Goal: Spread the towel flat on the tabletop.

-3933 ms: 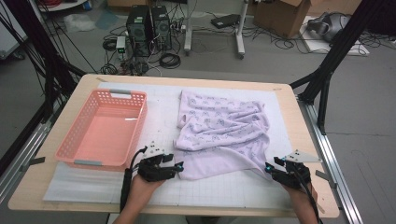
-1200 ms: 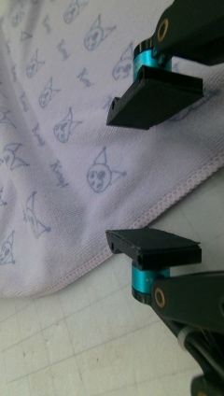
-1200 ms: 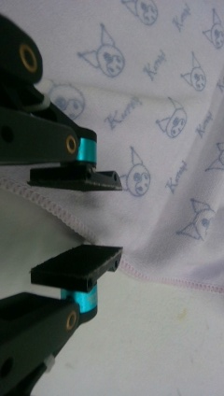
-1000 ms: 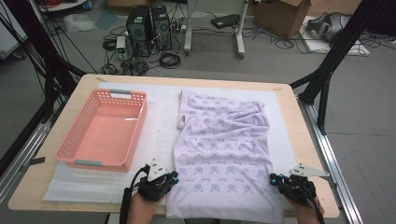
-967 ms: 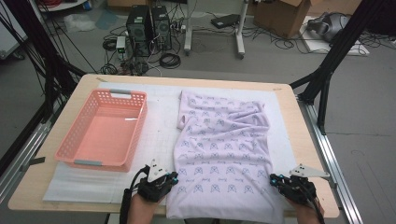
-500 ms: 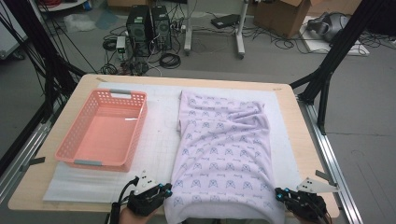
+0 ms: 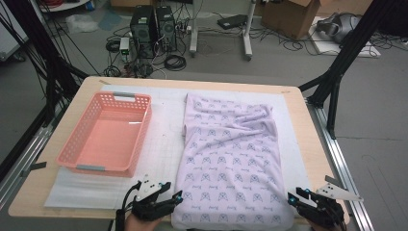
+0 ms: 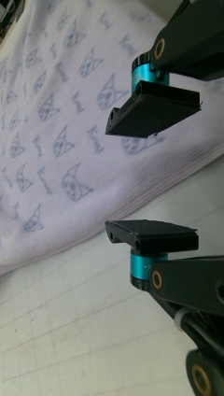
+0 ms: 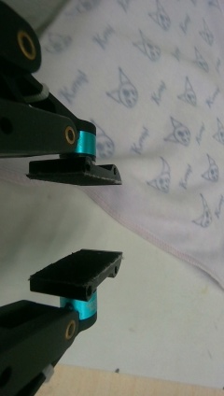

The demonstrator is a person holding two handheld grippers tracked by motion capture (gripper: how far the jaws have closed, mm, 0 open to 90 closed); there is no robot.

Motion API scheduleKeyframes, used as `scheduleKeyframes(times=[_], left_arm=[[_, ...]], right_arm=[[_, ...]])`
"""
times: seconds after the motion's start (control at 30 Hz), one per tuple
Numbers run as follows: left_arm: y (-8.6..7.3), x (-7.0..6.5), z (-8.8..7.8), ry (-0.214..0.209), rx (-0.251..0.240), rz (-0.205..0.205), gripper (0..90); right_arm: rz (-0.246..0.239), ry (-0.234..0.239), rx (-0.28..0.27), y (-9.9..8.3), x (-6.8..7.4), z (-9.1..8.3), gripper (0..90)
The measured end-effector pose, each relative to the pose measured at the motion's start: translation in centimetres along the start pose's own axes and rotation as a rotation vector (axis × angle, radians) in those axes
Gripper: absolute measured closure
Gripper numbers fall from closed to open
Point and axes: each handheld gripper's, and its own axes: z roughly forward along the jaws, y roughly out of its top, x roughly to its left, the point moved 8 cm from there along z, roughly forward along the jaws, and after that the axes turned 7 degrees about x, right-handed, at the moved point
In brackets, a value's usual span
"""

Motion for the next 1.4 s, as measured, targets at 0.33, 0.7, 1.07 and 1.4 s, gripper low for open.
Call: scheduleKeyframes(times=[0.33, 0.7, 1.07, 1.4], left_arm=[[1.2, 0.6, 2.7, 0.035, 0.061, 0.002, 43.3], [0.0, 0.4, 1.3, 0.03, 0.068, 0.014, 86.4], [-1.9, -0.5, -1.5, -0.005, 0.062, -0.007, 86.4], [0.9, 0.8, -1.4, -0.01, -0.061, -0.034, 52.5]], right_arm=[[-0.044, -0.037, 0.045, 1.1, 0.4, 3.1, 50.8], [-0.081, 0.018, 0.067, 0.8, 1.4, 2.6, 85.5], [-0.078, 0.094, 0.086, -1.5, 2.0, -0.4, 85.1], [-0.071, 0.044, 0.006, -0.2, 1.3, -0.7, 50.0]])
